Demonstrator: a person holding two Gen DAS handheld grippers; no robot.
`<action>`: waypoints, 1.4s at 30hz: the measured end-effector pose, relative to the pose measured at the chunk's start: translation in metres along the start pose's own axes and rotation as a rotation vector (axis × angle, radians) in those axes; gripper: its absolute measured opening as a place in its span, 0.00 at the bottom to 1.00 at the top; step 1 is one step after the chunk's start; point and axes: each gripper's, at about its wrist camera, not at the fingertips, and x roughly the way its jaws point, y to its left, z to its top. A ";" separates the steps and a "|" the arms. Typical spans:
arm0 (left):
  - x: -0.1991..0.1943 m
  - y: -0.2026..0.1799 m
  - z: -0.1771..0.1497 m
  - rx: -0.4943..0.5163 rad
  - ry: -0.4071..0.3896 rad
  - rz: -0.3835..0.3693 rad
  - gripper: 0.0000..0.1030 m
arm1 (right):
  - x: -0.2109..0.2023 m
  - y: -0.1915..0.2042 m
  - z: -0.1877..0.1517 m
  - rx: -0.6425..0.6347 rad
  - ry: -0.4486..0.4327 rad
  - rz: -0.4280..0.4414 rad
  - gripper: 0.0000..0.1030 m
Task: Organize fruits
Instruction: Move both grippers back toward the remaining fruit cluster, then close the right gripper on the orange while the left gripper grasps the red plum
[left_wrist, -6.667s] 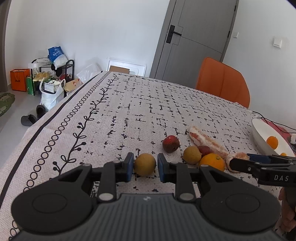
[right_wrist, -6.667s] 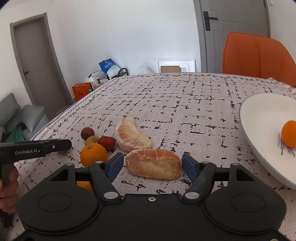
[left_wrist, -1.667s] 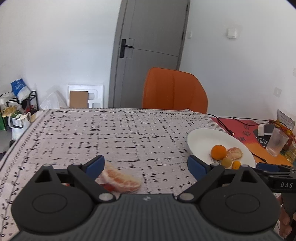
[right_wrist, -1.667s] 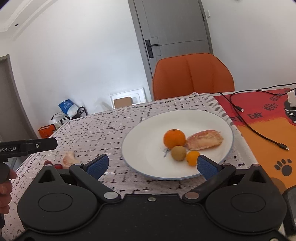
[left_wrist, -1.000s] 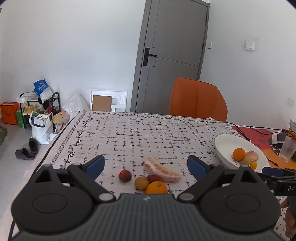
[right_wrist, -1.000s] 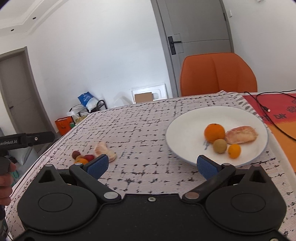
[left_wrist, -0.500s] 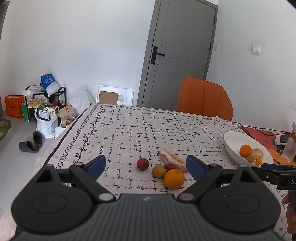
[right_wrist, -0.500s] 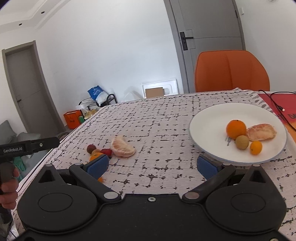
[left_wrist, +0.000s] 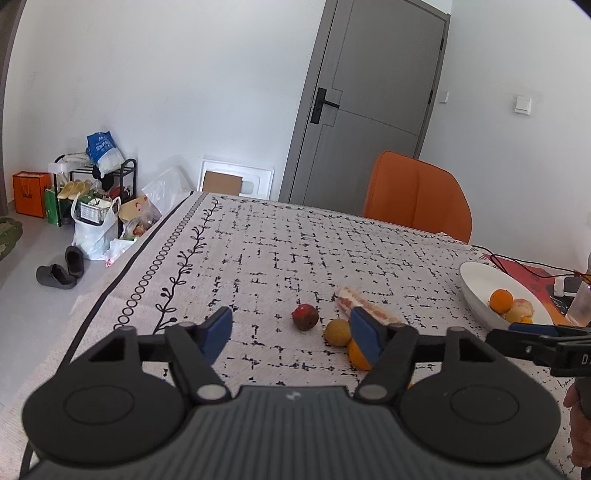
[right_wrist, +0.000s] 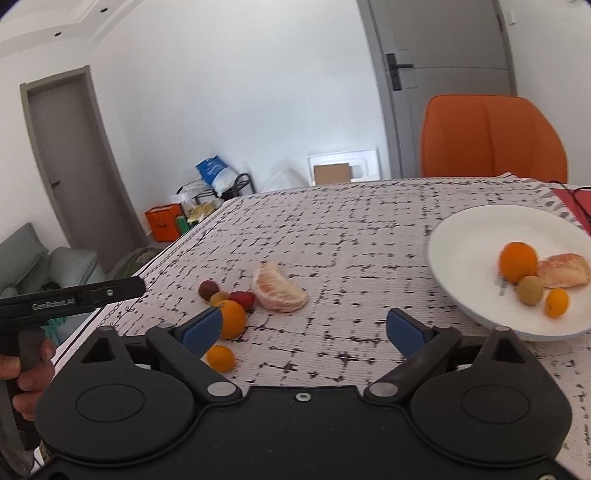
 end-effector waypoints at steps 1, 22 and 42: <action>0.001 0.001 0.000 -0.002 0.004 0.000 0.63 | 0.003 0.002 0.001 -0.003 0.005 0.004 0.90; 0.018 0.039 -0.003 -0.029 0.049 0.024 0.57 | 0.069 0.047 0.010 -0.074 0.131 0.124 0.63; 0.055 0.015 0.006 0.009 0.087 -0.035 0.53 | 0.066 0.026 0.013 -0.063 0.143 0.105 0.34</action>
